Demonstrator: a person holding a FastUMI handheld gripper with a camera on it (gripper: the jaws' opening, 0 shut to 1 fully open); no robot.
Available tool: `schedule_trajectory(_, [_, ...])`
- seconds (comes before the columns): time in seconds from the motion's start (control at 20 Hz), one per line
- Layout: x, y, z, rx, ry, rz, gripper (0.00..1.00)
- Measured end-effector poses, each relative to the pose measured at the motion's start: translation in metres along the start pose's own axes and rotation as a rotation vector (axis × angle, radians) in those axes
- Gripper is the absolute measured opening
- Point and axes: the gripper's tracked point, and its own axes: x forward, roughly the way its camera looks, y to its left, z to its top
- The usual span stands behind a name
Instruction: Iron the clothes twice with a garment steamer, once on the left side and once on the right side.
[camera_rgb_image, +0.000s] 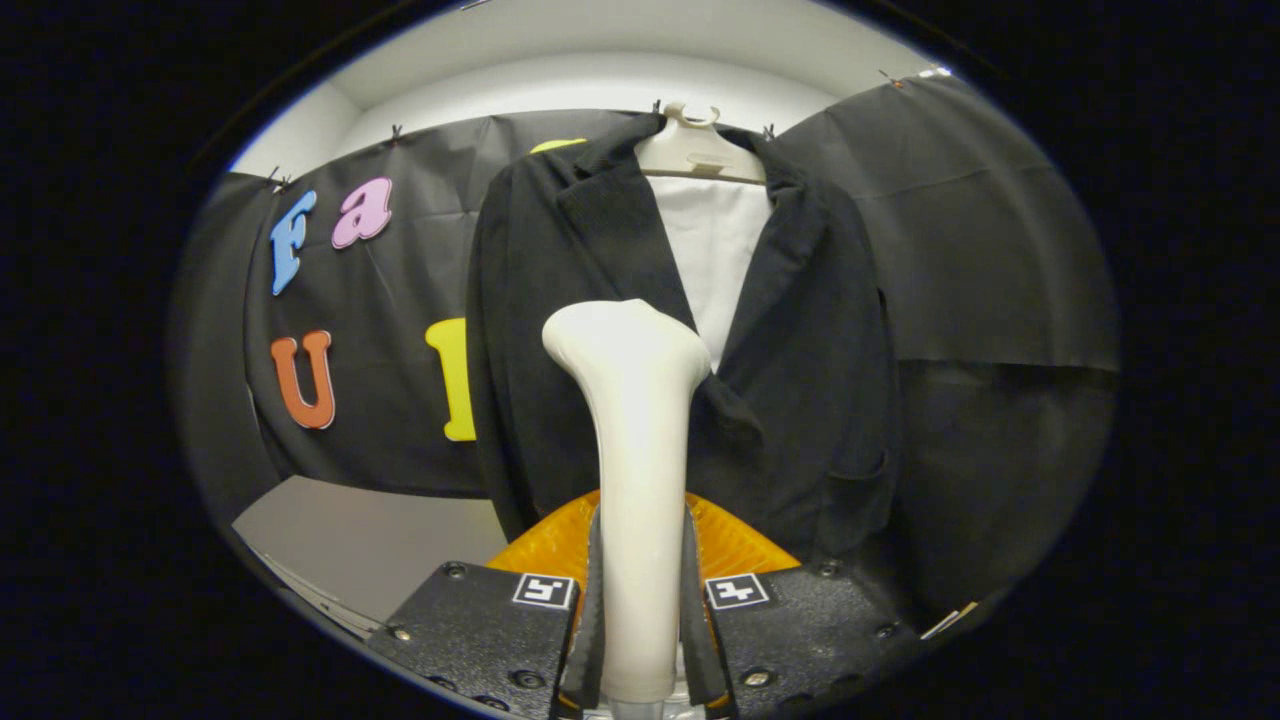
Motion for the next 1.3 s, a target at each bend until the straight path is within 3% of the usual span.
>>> schedule_trajectory(1.3, [0.004,-0.024,-0.162,-0.036,0.284,-0.047,0.35])
